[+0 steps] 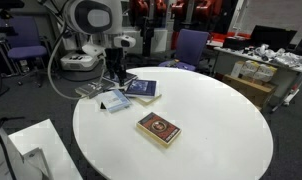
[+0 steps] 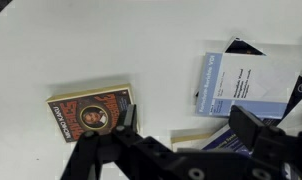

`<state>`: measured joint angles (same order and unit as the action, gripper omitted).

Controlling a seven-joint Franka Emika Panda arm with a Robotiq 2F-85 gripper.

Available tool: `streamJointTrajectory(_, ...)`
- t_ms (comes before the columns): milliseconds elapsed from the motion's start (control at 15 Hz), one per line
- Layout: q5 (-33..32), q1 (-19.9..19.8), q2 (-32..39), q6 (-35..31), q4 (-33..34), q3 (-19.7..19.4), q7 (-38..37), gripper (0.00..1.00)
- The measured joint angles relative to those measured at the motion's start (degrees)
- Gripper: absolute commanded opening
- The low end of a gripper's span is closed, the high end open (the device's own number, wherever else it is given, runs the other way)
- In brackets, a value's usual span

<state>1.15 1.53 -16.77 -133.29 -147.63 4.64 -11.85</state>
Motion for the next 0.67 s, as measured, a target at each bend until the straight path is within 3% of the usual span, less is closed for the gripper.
streamJointTrajectory(333, 2.0, 0.0, 2.1, -0.4, -0.1, -0.3, 0.6, 1.00)
streamJointTrajectory(667, 11.6, 0.0, 13.8, -4.9, -0.1, -3.3, 8.6, 1.00)
